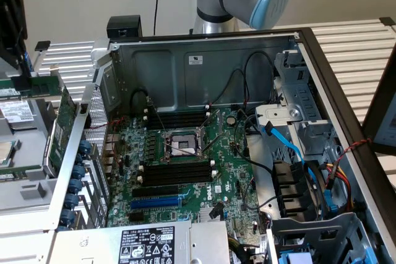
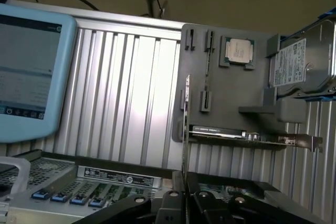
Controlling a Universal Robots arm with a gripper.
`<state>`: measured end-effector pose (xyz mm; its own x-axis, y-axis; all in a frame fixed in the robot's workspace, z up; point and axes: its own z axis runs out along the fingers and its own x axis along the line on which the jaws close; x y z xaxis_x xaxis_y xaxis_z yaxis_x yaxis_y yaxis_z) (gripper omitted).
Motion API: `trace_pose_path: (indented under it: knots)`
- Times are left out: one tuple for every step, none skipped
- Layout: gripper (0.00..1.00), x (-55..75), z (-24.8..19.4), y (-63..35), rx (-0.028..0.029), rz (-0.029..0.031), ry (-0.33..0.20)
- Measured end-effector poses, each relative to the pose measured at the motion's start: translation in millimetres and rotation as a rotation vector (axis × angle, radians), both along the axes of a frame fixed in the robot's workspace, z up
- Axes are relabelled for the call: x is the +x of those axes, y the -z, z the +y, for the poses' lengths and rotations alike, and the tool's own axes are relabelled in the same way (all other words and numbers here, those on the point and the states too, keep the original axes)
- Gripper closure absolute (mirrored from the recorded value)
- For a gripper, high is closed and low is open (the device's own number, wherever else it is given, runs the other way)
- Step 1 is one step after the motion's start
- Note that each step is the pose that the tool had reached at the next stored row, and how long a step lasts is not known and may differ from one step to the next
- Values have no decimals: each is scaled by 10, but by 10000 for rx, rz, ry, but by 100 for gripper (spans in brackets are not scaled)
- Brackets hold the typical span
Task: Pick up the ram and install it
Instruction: 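Pick up the ram and move it above insertion slot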
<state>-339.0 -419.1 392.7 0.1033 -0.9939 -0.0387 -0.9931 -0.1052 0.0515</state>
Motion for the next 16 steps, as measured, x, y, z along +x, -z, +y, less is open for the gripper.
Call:
trace_pose_path:
  knots:
    - [87, 17, 0, 0, 0, -104, 0]
    - [87, 34, 0, 0, 1, -224, 1]
    - [87, 54, 0, 1, 2, -320, 0]
    - [87, 79, 0, 1, 1, -377, 0]
    - [87, 107, -1, 0, 1, -392, 0]
    - [87, 141, -3, -4, 1, -394, -1]
    - [87, 173, -4, -8, 1, -394, -1]
    - [87, 206, -5, -12, 2, -394, -1]
    - [87, 244, -5, -18, 1, -394, -1]
    - [87, 281, -5, -25, 1, -394, -2]
    - [87, 317, -6, -33, 2, -395, -5]
    - [87, 354, -7, -42, 4, -395, -9]
    - [87, 392, -7, -49, 5, -395, -15]
    - [87, 432, -8, -57, 4, -393, -21]
    - [87, 472, -8, -61, 5, -393, -28]
    - [87, 512, -8, -65, 6, -394, -32]
